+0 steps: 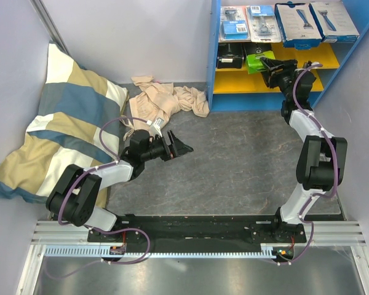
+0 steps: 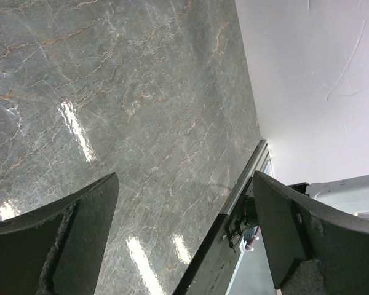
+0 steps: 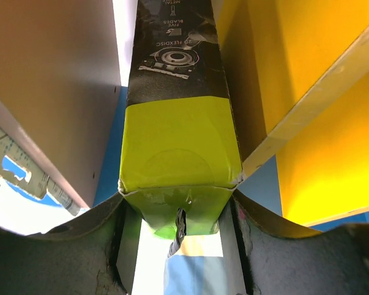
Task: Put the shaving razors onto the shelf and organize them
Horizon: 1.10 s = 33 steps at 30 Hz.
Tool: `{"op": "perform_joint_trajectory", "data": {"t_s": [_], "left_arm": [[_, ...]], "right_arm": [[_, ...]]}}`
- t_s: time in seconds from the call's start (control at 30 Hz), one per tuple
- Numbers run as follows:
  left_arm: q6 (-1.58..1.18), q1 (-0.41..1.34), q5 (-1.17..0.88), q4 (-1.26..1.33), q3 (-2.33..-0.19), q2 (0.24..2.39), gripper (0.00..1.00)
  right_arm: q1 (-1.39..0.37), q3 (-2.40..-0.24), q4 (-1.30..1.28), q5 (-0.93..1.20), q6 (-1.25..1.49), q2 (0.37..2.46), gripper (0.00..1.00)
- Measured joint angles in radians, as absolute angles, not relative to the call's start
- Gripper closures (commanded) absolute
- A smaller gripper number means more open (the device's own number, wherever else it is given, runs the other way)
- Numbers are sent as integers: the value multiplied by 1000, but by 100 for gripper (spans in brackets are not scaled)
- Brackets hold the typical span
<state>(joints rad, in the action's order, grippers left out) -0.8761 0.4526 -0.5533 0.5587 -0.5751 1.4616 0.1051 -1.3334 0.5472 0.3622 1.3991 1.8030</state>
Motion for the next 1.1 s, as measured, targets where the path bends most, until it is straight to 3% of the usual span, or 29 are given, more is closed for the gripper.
{"op": "perform_joint_trajectory", "data": {"t_s": [0.33, 0.57, 0.67, 0.97, 1.1], "left_arm": [[-886, 453, -554, 579, -563, 1462, 4], [-886, 453, -556, 579, -563, 1462, 4], [-886, 453, -559, 580, -562, 1462, 4], [-886, 453, -561, 579, -561, 1462, 4], [-886, 453, -561, 578, -561, 1464, 4]], "right_arm": [[74, -1376, 540, 311, 1402, 1838, 47], [65, -1394, 547, 313, 1400, 1853, 21], [60, -1397, 559, 320, 1393, 1852, 15], [60, -1418, 474, 350, 1283, 1822, 2], [65, -1416, 376, 372, 1212, 1803, 2]]}}
